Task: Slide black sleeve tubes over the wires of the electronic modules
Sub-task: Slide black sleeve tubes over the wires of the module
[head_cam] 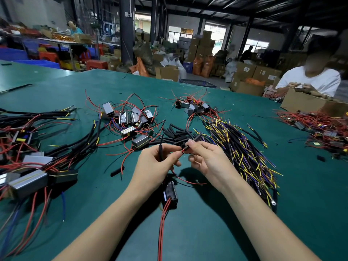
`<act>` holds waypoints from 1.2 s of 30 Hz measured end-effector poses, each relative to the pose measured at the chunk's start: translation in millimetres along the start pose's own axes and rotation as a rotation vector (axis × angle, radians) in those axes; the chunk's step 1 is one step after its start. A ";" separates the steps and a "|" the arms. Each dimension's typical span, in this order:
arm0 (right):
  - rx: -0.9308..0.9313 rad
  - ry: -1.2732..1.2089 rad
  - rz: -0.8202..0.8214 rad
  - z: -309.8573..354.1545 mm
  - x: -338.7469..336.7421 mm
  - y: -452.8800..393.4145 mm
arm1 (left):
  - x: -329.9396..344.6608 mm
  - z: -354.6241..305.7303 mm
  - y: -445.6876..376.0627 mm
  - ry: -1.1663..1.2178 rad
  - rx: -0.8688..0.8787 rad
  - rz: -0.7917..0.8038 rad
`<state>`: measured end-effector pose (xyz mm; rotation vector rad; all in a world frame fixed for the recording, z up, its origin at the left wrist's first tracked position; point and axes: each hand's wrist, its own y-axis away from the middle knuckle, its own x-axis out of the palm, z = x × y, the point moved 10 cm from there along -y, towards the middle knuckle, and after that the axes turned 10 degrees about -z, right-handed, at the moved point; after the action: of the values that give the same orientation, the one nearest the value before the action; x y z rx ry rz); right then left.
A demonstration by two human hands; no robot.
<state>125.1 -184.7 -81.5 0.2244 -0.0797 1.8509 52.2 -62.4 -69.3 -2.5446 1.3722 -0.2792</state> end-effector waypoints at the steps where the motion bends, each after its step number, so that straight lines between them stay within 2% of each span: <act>1: 0.000 0.012 0.026 -0.8 2.3 0.6 | -0.9 0.2 -0.4 0.000 0.002 -0.007; 5: 0.010 0.081 0.115 -9.3 13.7 5.1 | -4.2 0.2 -1.8 -0.017 0.003 -0.026; 8: -0.038 0.082 0.046 -4.1 7.6 2.6 | -5.9 -2.7 -1.5 -0.121 0.023 -0.015; 12: -0.099 0.065 -0.044 3.3 -4.9 -0.1 | -4.7 7.1 -1.6 -0.403 -0.007 0.115; 16: -0.159 0.121 -0.055 5.6 -5.9 0.8 | -5.8 12.8 0.2 -0.495 -0.045 0.153; 20: -0.178 0.161 0.004 5.3 0.7 4.7 | -4.0 11.8 1.1 -0.495 -0.033 0.167; 25: -0.177 0.375 0.085 -3.5 9.8 10.5 | -4.5 8.4 -1.0 -0.481 0.039 0.131; 29: -0.202 0.400 0.074 -1.3 7.6 10.0 | -3.0 3.3 -2.2 -0.484 0.119 0.129; 36: -0.293 0.500 0.182 -4.0 27.8 17.9 | -7.2 -4.8 -6.1 -0.197 0.075 0.041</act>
<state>100.0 -162.9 -78.9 -0.4624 -0.0238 1.9967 51.9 -53.8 -63.4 -2.4067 1.3128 -0.0689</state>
